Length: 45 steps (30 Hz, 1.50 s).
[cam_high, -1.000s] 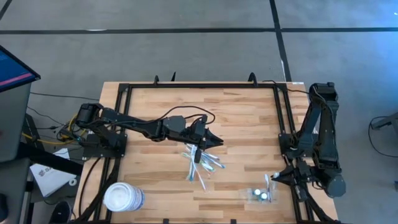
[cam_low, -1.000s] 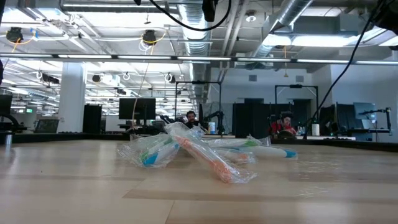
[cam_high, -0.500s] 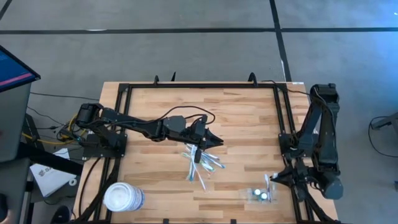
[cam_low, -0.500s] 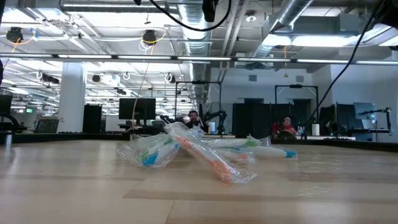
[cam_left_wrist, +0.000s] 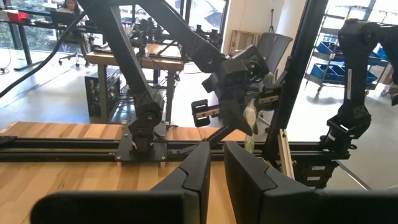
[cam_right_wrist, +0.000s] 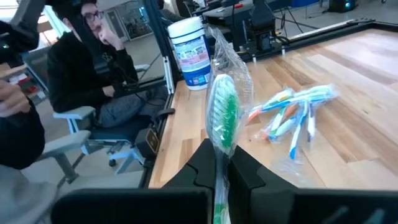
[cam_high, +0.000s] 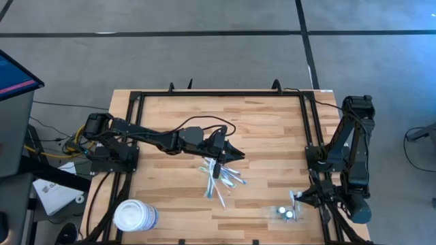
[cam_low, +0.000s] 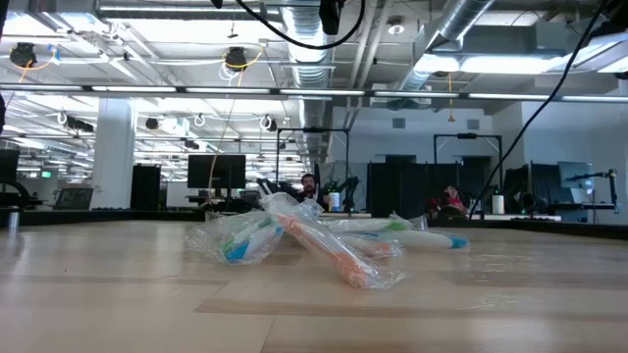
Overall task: Pick & Place toothbrushing station
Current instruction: Put the green toothbrush into the transparent organizer
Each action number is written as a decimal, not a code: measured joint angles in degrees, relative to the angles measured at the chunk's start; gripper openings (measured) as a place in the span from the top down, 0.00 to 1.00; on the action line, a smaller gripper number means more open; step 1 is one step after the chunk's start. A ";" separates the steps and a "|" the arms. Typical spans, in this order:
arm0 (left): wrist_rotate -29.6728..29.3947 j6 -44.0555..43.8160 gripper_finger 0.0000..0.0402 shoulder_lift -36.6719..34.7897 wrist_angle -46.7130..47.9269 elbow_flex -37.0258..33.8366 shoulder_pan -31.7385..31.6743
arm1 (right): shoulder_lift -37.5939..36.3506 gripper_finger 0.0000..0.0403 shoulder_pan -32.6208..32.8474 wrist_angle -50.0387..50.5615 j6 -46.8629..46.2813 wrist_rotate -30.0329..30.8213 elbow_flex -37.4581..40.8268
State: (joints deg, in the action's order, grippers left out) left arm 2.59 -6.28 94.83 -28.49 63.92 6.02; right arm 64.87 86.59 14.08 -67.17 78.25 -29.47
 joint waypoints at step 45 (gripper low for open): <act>0.00 -0.01 0.90 0.00 0.03 0.00 0.02 | 5.04 0.92 2.42 9.88 -17.92 -1.99 0.00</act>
State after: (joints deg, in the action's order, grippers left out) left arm 2.59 -6.28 94.83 -28.46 63.92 6.04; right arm 69.91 89.01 23.96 -85.09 76.26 -29.47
